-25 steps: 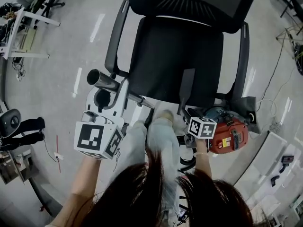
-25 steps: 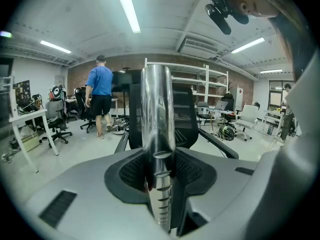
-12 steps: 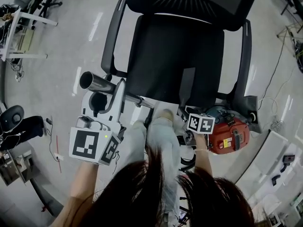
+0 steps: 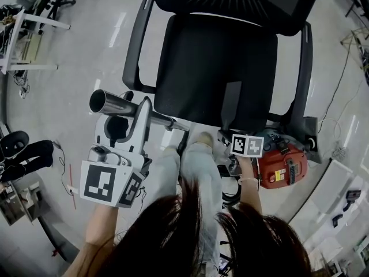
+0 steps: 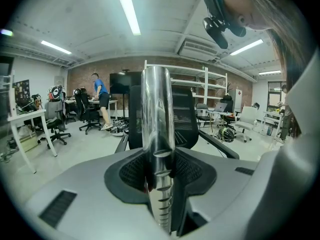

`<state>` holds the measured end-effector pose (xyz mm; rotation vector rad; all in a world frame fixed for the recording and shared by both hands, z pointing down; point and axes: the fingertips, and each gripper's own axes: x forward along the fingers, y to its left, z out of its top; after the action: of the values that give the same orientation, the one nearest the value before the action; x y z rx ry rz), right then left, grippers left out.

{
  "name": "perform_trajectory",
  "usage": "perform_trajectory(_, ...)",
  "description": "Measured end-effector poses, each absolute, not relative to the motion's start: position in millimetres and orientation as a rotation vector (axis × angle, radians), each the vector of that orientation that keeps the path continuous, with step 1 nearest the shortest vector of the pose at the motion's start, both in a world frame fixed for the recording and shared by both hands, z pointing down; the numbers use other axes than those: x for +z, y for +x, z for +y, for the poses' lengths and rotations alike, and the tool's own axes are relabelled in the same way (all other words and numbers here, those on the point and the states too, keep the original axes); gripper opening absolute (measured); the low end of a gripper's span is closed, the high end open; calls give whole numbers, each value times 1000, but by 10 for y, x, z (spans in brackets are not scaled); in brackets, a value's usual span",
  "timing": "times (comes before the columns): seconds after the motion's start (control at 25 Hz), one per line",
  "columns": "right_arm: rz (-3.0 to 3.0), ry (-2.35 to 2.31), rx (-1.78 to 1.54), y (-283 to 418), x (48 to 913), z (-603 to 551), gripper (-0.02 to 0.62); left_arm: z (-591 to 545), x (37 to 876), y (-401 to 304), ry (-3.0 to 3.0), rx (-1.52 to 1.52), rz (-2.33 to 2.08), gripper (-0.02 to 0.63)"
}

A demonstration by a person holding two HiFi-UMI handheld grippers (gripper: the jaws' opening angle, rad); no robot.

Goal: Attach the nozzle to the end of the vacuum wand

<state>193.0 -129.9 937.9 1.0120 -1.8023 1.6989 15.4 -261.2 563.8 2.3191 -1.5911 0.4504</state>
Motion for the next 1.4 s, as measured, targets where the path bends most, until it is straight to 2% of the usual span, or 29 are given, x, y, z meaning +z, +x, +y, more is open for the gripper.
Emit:
perform_trajectory(0.64, -1749, 921, 1766, 1802, 9592, -1307, 190, -2647, 5689, 62, 2313, 462, -1609, 144)
perform_trajectory(1.4, -1763, 903, 1913, 1690, 9392, -1215, 183, -2630, 5664, 27, 2337, 449, -1585, 144)
